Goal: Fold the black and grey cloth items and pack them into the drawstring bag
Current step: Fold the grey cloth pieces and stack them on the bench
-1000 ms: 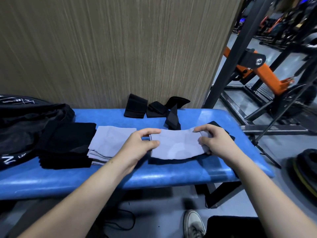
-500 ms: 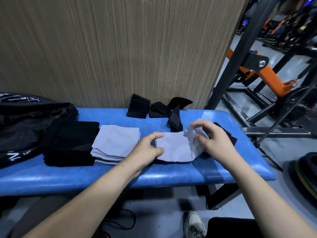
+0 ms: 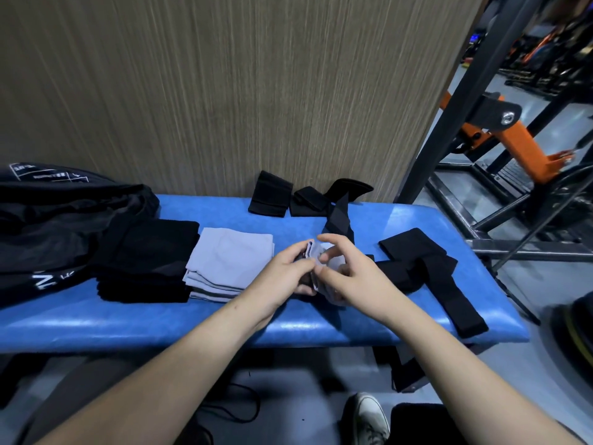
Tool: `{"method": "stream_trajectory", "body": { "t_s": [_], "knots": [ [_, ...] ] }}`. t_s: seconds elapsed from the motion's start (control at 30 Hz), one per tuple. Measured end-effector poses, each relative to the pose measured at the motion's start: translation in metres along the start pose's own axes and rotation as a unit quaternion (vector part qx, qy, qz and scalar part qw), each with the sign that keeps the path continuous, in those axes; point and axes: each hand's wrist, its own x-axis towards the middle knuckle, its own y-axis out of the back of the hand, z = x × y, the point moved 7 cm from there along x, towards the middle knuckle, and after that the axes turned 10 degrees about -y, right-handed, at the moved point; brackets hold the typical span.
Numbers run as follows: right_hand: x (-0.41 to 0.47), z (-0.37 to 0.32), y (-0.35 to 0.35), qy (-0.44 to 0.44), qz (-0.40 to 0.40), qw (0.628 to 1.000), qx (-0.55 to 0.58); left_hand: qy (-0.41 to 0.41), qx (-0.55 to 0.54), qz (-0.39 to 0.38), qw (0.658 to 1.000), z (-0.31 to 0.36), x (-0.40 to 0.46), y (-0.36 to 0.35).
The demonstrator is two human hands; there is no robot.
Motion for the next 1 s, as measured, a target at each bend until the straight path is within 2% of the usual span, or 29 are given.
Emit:
{"method": "stream_trajectory", "body": {
  "t_s": [0.4, 0.57, 0.67, 0.8, 1.0],
  "knots": [
    [-0.001, 0.003, 0.016, -0.002, 0.018, 0.992, 0.123, -0.068, 0.028, 0.057, 0.996, 0.011, -0.001, 0.008],
    [0.000, 0.005, 0.033, -0.013, 0.124, 0.992, 0.023, -0.087, 0.035, 0.074, 0.993, 0.022, -0.005, 0.010],
    [0.002, 0.012, 0.034, -0.068, 0.084, 0.991, 0.072, -0.097, 0.009, 0.087, 0.991, 0.028, -0.005, 0.015],
    [-0.002, 0.003, 0.027, -0.062, -0.037, 0.959, 0.275, -0.095, -0.050, 0.091, 0.990, 0.033, -0.006, 0.020],
    [-0.004, -0.011, 0.028, -0.019, -0.043, 0.955, 0.291, -0.100, -0.043, 0.059, 0.992, 0.041, -0.010, 0.022]
  ]
}}
